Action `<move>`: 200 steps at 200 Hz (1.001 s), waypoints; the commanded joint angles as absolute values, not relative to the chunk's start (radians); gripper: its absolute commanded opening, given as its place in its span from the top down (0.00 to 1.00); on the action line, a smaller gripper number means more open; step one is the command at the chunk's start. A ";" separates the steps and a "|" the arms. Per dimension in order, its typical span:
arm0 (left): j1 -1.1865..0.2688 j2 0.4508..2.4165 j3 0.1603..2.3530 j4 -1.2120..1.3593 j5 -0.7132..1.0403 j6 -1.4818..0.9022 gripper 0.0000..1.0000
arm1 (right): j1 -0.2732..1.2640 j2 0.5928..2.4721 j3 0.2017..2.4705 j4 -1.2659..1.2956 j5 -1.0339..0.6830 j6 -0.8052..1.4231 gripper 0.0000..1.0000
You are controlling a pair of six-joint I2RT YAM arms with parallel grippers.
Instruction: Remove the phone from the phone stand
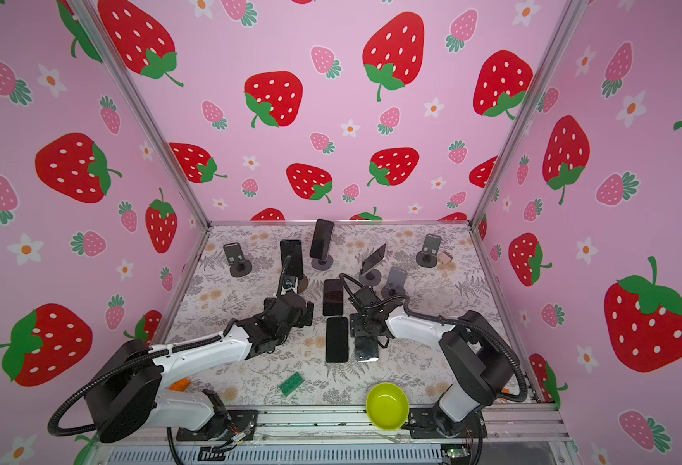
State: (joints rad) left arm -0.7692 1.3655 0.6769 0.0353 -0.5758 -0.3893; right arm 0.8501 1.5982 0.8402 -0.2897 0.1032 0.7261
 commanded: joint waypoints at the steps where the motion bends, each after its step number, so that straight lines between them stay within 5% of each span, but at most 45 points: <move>1: -0.762 1.351 0.661 0.048 -0.594 -0.410 0.01 | 0.866 1.632 0.859 -0.327 0.134 0.755 0.30; 200: -0.758 1.360 0.670 0.038 -0.574 -0.418 0.01 | 0.870 1.725 0.889 -0.463 0.250 0.820 0.24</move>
